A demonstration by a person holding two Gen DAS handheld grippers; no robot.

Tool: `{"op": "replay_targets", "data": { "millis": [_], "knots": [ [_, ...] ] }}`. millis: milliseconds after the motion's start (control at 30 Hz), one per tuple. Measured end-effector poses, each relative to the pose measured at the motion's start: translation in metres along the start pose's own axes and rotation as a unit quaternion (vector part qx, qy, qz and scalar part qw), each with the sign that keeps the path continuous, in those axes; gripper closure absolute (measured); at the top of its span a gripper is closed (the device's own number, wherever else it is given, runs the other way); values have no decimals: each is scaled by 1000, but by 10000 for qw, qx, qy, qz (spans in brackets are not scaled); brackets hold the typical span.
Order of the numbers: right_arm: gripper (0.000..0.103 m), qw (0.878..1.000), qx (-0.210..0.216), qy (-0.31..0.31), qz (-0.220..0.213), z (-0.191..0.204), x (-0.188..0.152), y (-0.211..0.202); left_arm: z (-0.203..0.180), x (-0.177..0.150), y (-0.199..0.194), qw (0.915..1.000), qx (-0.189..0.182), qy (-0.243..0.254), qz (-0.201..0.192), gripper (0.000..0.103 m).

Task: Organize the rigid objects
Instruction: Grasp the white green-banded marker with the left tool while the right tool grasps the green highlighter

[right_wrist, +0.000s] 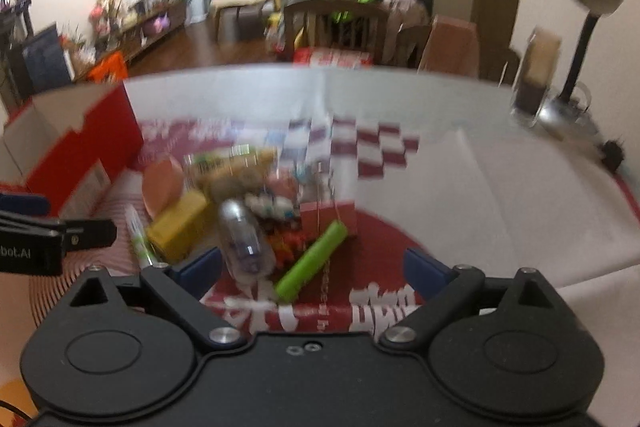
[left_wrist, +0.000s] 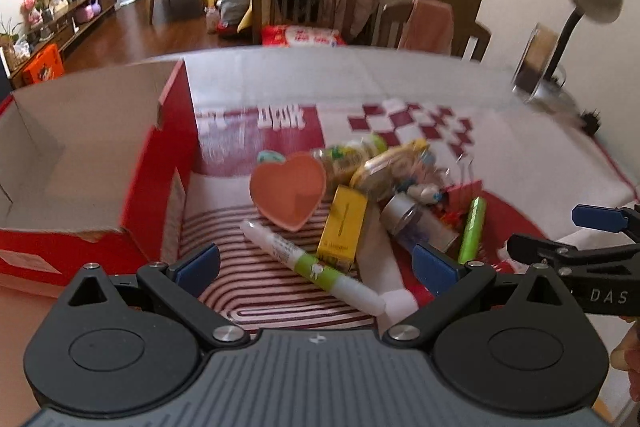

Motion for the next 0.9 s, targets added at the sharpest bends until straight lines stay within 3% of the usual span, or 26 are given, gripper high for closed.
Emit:
{"op": "replay_targets", "data": {
  "millis": [300, 767, 900],
  "knots": [
    [26, 9988, 25, -138, 467, -7, -5, 43, -1, -6, 49, 9977, 397, -41, 542, 0],
    [50, 9973, 166, -20, 710, -3, 3, 71, 7, 1, 82, 9940, 646, -202, 856, 4],
    [56, 9971, 219, -2, 724, -2, 4, 74, 13, 1, 87, 9927, 617, -354, 974, 17]
  ]
}}
Point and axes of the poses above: each gripper's, at about its wrist camera, not at the fingertips, and y roughly the way its jaws point, z to its left, x to its top, the point moved 3 cm from there along y, roughly the way its jaws point, and after that the axes turned 5 degrees about z, right-handed, at the moved point
